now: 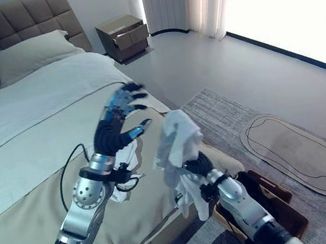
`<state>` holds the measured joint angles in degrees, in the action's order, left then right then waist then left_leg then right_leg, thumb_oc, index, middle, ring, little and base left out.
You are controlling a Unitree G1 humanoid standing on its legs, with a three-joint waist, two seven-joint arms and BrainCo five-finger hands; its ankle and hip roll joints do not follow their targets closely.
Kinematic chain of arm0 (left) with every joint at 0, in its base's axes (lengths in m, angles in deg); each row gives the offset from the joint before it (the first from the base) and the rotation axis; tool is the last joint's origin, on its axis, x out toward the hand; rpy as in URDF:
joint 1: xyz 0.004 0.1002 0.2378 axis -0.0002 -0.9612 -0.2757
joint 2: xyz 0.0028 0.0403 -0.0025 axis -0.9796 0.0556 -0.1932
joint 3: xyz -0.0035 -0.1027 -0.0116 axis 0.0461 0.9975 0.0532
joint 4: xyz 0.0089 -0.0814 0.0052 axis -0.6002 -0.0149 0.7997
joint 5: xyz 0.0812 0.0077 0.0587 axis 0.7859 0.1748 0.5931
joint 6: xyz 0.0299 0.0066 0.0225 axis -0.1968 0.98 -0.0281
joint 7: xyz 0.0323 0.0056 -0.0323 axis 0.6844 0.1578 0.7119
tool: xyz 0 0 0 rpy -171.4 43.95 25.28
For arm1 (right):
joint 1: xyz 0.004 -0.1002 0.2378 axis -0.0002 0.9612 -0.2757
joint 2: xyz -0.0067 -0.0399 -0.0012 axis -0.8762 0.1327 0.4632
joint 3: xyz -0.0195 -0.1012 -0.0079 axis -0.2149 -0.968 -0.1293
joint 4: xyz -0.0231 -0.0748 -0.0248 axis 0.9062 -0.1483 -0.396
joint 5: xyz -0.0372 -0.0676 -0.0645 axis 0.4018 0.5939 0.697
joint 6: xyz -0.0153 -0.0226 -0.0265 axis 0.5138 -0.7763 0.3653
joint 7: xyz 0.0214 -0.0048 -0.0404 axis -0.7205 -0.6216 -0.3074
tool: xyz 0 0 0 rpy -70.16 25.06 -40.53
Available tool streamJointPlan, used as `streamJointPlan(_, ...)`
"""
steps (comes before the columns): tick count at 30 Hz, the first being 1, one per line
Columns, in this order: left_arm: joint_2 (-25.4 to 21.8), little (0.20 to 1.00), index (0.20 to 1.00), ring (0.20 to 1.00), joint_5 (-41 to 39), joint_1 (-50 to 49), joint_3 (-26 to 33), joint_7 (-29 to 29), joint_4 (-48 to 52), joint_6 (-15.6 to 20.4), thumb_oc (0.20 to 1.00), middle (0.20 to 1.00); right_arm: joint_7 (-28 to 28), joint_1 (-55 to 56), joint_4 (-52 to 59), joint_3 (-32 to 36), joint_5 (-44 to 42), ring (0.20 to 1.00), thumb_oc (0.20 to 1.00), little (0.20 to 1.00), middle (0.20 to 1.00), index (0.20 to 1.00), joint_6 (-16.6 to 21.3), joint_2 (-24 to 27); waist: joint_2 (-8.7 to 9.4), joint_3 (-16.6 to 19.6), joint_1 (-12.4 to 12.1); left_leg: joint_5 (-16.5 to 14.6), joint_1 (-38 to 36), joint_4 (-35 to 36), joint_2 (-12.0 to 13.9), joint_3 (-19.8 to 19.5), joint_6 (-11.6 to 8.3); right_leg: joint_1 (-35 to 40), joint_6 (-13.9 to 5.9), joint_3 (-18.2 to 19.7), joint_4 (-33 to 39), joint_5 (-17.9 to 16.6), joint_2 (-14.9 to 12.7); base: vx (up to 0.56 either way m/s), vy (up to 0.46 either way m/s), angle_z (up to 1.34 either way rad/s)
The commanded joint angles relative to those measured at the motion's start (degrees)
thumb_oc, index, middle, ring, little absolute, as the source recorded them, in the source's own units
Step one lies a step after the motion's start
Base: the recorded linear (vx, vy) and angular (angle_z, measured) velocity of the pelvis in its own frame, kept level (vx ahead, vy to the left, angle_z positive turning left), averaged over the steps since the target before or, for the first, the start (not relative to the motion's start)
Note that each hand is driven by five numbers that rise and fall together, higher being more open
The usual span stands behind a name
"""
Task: Pick up clothes into the bucket
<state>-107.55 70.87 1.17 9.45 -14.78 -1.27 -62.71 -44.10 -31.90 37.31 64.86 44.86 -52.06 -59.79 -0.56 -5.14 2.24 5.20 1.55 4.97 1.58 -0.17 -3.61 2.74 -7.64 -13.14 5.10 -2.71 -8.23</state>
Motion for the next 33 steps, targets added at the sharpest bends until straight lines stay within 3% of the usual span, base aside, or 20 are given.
streamJointPlan(1,0.41,1.000,1.000,1.000,-4.42,0.28,2.47,-0.30,-4.67,3.23,1.000,1.000,1.79,-2.27,5.04,4.24,-3.20,0.200,0.200,0.200,0.200,0.200,6.63,-1.72,3.57,1.10,0.39,-4.45,-1.58,-1.92,-1.12,0.46,2.10,-2.93,-1.73,0.01,-4.11,-3.10,-2.46,0.00,0.000,0.00)
streamJointPlan(12,-0.78,1.000,1.000,1.000,-1.69,-6.21,4.89,0.28,-12.82,2.86,1.000,1.000,5.60,2.09,6.82,14.42,-3.32,0.200,0.200,0.200,0.200,0.200,9.55,-1.23,3.55,1.27,0.90,-4.67,-1.73,-2.04,-0.87,0.99,2.10,-3.18,-1.81,0.58,-4.23,-2.98,-2.24,0.00,-0.002,-0.01)
streamJointPlan(16,0.51,1.000,1.000,1.000,-5.72,-10.47,7.84,2.40,-15.27,3.83,1.000,1.000,8.16,4.54,6.68,20.70,-1.43,0.200,0.200,0.200,0.200,0.200,11.02,-0.96,3.63,1.23,1.44,-5.06,-1.89,-2.34,-0.75,1.48,2.18,-3.32,-1.78,1.05,-4.44,-2.89,-2.17,0.01,-0.006,-0.01)
streamJointPlan(17,1.09,1.000,1.000,1.000,-7.84,-12.23,8.60,4.07,-15.74,3.97,1.000,1.000,10.25,5.30,5.88,23.23,2.32,0.200,0.200,0.200,0.200,0.200,11.44,-0.13,3.60,1.21,1.79,-5.37,-1.92,-2.68,-0.76,1.73,2.30,-3.43,-1.75,1.50,-4.68,-2.75,-2.18,0.03,-0.014,-0.11)
streamJointPlan(22,2.61,1.000,1.000,1.000,-14.08,-13.38,7.08,8.07,-16.95,3.11,1.000,1.000,12.67,5.18,2.08,26.23,3.92,0.200,0.200,0.200,0.200,0.200,11.73,-0.34,3.23,0.51,2.59,-6.34,-1.51,-4.15,-0.82,2.49,2.70,-4.62,-1.65,3.01,-6.90,-1.84,-2.32,0.00,-0.011,-0.20)
streamJointPlan(27,1.67,1.000,1.000,1.000,-17.03,-10.92,3.32,10.32,-14.68,3.64,1.000,1.000,16.53,-0.37,-2.11,27.23,6.75,0.200,0.200,0.200,0.200,0.200,11.84,2.13,2.31,-4.60,3.72,-9.05,4.33,-12.58,-1.31,3.72,3.11,-10.00,-1.43,5.74,-11.40,-1.20,-3.03,-0.19,0.016,-0.21)
streamJointPlan(28,1.27,1.000,1.000,1.000,-18.68,-10.27,2.47,10.41,-14.54,4.00,1.000,1.000,18.80,-4.70,-3.96,26.52,8.26,0.200,0.200,0.200,0.200,0.200,11.54,3.95,1.75,-7.17,4.09,-10.05,7.17,-15.75,-1.00,5.27,3.26,-14.24,-1.62,7.69,-13.94,-1.43,-2.86,-0.17,0.038,-0.36)
streamJointPlan(29,1.29,1.000,1.000,1.000,-18.73,-10.14,2.55,10.44,-14.61,4.03,1.000,1.000,18.88,-4.92,-4.07,26.46,8.31,0.200,0.200,0.200,0.200,0.200,11.55,3.98,1.73,-7.11,3.93,-10.23,7.50,-16.07,-0.92,5.50,3.26,-14.68,-1.62,7.97,-14.22,-1.38,-2.80,-0.27,0.055,-0.59)
streamJointPlan(33,-0.50,1.000,1.000,1.000,-18.77,-9.16,2.56,8.53,-14.78,5.19,1.000,1.000,22.20,-12.02,-7.16,25.19,8.99,0.200,0.200,0.200,0.200,0.200,11.47,5.89,1.67,-11.30,3.45,-12.72,14.63,-23.95,1.37,9.35,3.67,-24.57,-1.08,11.59,-20.54,-0.68,-1.22,-0.18,-0.009,-0.72)
